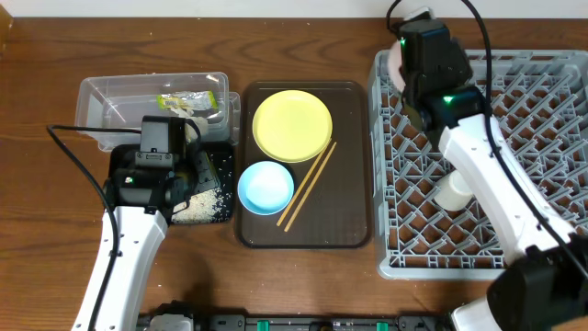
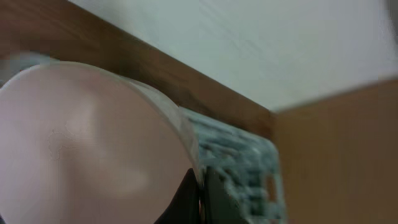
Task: Sort waste into correct bins and load items into the dishwasher rack
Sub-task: 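Place the pink bowl on its side in the dish rack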
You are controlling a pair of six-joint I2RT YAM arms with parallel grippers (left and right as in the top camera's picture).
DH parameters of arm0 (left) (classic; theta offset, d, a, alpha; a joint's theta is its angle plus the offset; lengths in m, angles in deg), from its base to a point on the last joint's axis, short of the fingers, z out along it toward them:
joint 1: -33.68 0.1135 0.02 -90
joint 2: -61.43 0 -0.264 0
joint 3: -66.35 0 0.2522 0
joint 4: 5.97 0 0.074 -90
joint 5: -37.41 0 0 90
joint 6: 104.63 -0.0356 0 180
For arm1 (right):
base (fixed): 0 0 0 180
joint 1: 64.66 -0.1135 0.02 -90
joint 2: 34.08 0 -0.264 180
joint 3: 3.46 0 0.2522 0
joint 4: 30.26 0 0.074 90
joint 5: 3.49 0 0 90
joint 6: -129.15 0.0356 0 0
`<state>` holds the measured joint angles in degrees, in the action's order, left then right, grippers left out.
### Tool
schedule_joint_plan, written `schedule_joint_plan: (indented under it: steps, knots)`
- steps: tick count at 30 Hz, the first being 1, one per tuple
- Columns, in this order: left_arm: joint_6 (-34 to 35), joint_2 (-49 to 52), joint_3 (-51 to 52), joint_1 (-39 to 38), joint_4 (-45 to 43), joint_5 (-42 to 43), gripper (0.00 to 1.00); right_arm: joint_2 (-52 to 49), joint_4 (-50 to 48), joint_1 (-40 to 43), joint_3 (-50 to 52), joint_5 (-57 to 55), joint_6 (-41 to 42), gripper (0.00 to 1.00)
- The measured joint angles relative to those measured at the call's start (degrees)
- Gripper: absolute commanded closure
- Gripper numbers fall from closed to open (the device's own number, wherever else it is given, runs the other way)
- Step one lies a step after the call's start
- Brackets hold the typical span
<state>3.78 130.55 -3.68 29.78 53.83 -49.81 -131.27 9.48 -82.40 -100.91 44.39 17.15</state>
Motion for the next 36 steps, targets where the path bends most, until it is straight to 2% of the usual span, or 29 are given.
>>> schedule_joint_plan:
  steps: [9, 19, 23, 30, 34, 36]
  knots:
    - [0.0, 0.0, 0.0, 0.0, 0.0, 0.0, 0.42, -8.48, -1.6, 1.09, 0.0, -10.23, -0.83, 0.99]
    - [0.0, 0.0, 0.0, 0.02, 0.0, 0.0, 0.42, -12.44, -2.71, 0.37, 0.0, -17.99, 1.38, 0.98]
    - [0.0, 0.0, 0.0, 0.0, 0.0, 0.0, 0.42, -12.79, -2.1, -1.79, -0.09, -19.58, 1.95, 0.93]
    - [0.0, 0.0, 0.0, 0.0, 0.0, 0.0, 0.42, -14.01, 1.4, -4.55, -0.15, -17.05, 2.84, 0.91]
    - [0.0, 0.0, 0.0, 0.0, 0.0, 0.0, 0.42, -14.03, 4.74, -4.76, -0.17, -15.72, 4.76, 0.82]
    - [0.0, 0.0, 0.0, 0.02, 0.02, 0.0, 0.41, -14.03, 7.34, -5.01, -0.17, -14.64, 7.17, 0.72]
